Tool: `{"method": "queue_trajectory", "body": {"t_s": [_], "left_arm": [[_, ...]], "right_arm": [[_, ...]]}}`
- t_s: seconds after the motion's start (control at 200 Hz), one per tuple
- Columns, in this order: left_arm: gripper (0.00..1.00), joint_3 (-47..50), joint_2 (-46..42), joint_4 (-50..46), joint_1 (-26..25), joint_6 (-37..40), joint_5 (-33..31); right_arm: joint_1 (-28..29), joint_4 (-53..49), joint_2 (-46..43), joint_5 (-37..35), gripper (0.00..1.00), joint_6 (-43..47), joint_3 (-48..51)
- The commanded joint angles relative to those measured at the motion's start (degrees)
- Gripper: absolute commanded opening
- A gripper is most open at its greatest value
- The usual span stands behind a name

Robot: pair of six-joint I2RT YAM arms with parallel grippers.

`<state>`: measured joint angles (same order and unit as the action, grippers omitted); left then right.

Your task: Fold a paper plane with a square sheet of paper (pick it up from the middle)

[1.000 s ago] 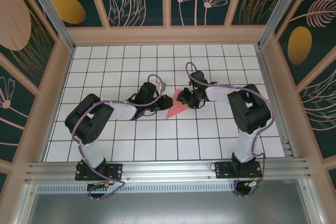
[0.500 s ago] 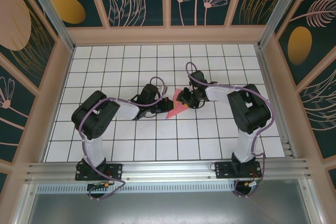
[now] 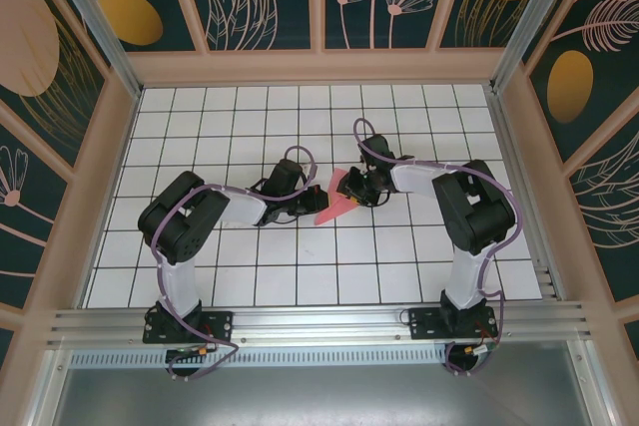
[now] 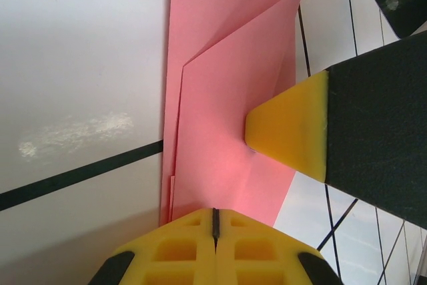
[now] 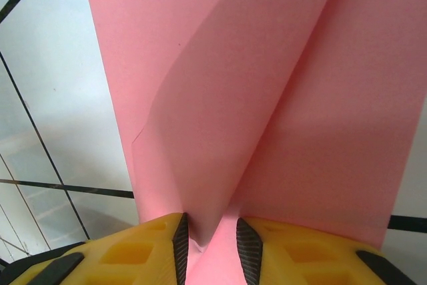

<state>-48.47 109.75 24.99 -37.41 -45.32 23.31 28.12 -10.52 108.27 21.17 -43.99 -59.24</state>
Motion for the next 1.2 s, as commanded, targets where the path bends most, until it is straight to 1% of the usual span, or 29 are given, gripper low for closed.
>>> {"method": "queue_trajectory", "body": {"t_s": [0.0, 0.15, 0.56, 0.891, 1.196], "left_arm": [[0.04, -1.28, 1.38, -2.32, 0.19, 0.18, -0.67], [0.03, -1.07, 1.29, -2.75, 0.2, 0.14, -0.77], [0.04, -0.48, -0.59, -3.44, 0.21, 0.19, -1.43], [0.08, -1.73, -2.31, -2.32, 0.18, 0.15, 0.22], [0.09, -2.76, -0.88, -1.88, 0.17, 0.06, 1.46]], "right_arm": [[0.03, -8.28, 9.02, -9.83, 0.32, -0.38, 5.02], [0.03, -8.39, 9.49, -9.65, 0.32, -0.01, 4.78], [0.49, -9.94, 11.39, -10.57, 0.36, 1.49, 2.97], [0.8, -10.53, 12.65, -11.21, 0.38, 2.06, 2.48], [0.88, -10.57, 13.38, -11.49, 0.38, 2.15, 2.37]]}}
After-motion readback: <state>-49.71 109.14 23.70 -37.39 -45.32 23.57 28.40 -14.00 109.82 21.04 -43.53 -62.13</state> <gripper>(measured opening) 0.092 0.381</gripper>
